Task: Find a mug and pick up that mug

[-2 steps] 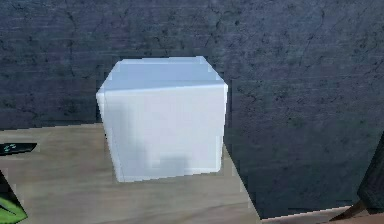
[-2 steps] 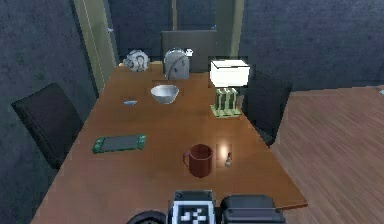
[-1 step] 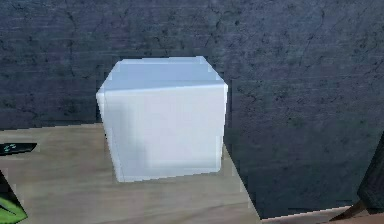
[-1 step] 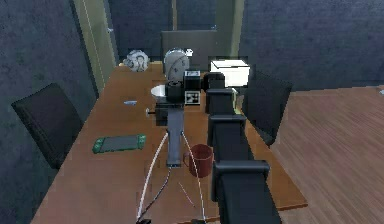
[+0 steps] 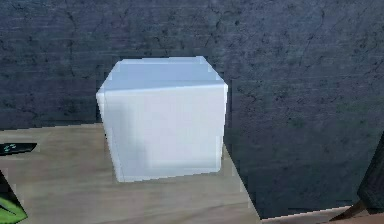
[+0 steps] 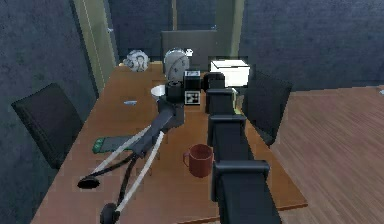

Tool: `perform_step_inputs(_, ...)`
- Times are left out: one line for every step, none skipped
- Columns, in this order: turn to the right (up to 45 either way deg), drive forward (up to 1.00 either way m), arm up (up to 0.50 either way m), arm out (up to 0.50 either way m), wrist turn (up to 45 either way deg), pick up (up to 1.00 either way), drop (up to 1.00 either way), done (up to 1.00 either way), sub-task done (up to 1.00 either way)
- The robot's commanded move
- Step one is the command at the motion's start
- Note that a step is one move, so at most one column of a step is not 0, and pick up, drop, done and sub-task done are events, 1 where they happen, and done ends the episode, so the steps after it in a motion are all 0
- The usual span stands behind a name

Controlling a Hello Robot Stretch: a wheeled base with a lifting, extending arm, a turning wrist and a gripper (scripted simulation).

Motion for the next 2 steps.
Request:
perform_step_inputs(0.0, 0.0, 0.0, 0.0, 45.0, 0.0, 0.0, 0.0, 0.0)
perform_step_inputs(0.0, 0.0, 0.0, 0.0, 45.0, 0.0, 0.0, 0.0, 0.0)
